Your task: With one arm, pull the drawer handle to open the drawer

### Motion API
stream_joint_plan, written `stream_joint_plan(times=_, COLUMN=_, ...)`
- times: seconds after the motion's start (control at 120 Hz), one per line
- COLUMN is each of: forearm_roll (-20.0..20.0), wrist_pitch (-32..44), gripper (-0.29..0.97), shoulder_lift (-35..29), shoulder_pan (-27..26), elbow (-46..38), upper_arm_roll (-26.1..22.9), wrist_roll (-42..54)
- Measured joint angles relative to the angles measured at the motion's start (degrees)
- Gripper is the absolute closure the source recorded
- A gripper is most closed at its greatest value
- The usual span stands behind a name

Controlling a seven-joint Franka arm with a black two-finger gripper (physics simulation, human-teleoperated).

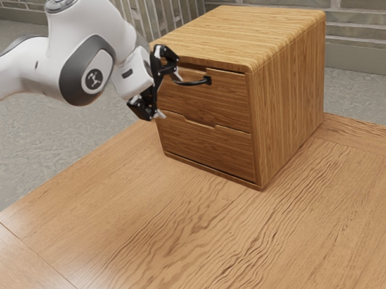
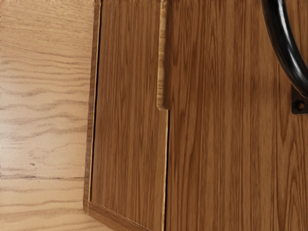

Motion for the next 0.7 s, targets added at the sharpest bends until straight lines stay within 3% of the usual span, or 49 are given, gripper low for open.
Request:
stream_joint_plan(times=0.067, forearm_roll=-0.1, wrist_pitch=-0.2, gripper=0.00, shoulder_lift=0.0, shoulder_pan=-1.2, elbow=0.0, upper_arm_roll=1.7, wrist_roll=0.0)
stream_joint_plan(times=0.183, forearm_roll=-0.1, wrist_pitch=-0.5, gripper=0.00, shoulder_lift=0.0, shoulder_pan=2.7, elbow=0.0, upper_arm_roll=-1.4, wrist_roll=-0.2)
stream_joint_plan(times=0.317, forearm_roll=0.0, wrist_pitch=-0.6, gripper=0.00, shoulder_lift=0.0, shoulder_pan=0.9, elbow=0.0, upper_arm_roll=1.3, wrist_roll=-0.4)
stream_joint_plan(times=0.6, forearm_roll=0.0, wrist_pitch=-0.7, gripper=0.00, shoulder_lift=0.6, shoulder_pan=2.1, elbow=0.6, upper_arm_roll=0.9, wrist_roll=-1.4)
stream_joint_plan(times=0.7, forearm_roll=0.1, wrist_pitch=-0.7, gripper=0.00, shoulder_lift=0.6, shoulder_pan=5.5, elbow=0.8, upper_arm_roll=-3.1, wrist_roll=-1.7)
